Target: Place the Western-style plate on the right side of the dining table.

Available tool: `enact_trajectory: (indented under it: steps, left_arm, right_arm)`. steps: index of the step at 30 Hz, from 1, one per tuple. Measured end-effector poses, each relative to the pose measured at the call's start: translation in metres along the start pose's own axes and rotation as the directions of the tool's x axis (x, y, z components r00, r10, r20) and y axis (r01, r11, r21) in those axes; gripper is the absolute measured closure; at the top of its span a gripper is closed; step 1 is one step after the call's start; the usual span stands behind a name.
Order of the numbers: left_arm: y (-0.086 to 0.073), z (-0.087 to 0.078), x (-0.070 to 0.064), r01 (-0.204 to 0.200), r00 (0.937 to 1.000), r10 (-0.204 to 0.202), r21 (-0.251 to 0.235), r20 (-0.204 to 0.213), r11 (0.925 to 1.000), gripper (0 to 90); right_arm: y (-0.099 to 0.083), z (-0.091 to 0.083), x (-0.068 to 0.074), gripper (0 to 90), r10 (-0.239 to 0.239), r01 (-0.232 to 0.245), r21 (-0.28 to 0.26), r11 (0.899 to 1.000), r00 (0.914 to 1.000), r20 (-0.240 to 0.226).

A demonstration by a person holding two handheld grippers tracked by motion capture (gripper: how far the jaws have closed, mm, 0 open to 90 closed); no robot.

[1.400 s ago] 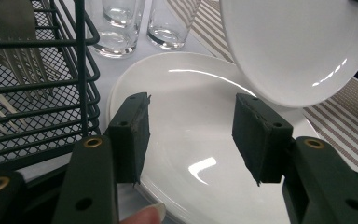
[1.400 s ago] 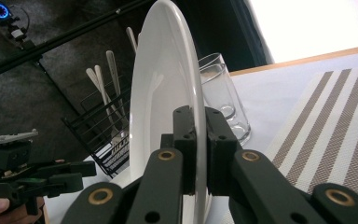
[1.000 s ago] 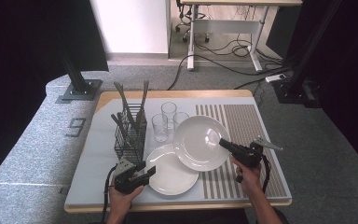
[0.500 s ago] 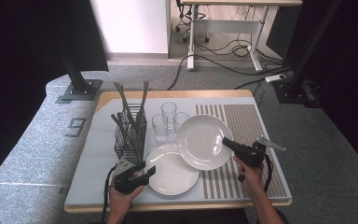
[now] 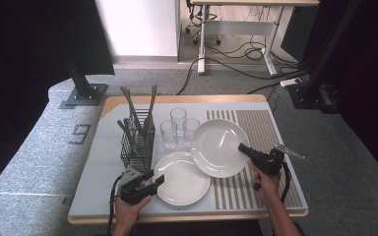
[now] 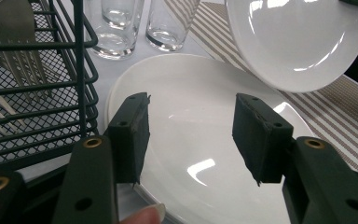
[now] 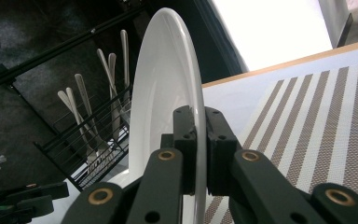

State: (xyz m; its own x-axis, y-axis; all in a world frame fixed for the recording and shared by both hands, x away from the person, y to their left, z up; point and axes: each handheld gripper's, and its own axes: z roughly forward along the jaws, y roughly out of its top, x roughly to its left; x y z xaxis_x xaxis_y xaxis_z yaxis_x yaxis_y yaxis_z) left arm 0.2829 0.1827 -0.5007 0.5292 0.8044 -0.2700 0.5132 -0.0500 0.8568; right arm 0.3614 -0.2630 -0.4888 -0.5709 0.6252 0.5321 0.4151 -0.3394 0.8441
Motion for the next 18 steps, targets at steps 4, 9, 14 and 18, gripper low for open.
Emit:
enact_trajectory:
  steps: [4,9,14,18]
  left_arm:
    - [0.000,0.000,0.000,-0.001,1.0000,0.001,-0.001,0.000,1.0000,46.3]
    - [0.000,0.000,0.000,0.001,1.0000,-0.001,-0.003,-0.001,1.0000,46.2]
    - [0.000,-0.001,0.000,0.001,1.0000,-0.001,-0.008,-0.001,1.0000,46.3]
    - [0.000,-0.001,0.000,0.002,1.0000,-0.002,-0.007,-0.001,1.0000,46.4]
  right_arm:
    - [0.001,-0.001,-0.001,85.6,0.001,-0.001,-0.006,1.000,1.0000,0.004]
    - [0.002,-0.002,-0.003,85.6,-0.007,0.007,-0.008,1.000,0.9999,0.012]
    - [0.002,-0.004,-0.007,85.6,0.003,-0.002,-0.017,1.000,0.9998,0.021]
    - [0.003,-0.006,-0.011,85.6,0.005,-0.005,-0.023,1.000,0.9996,0.029]
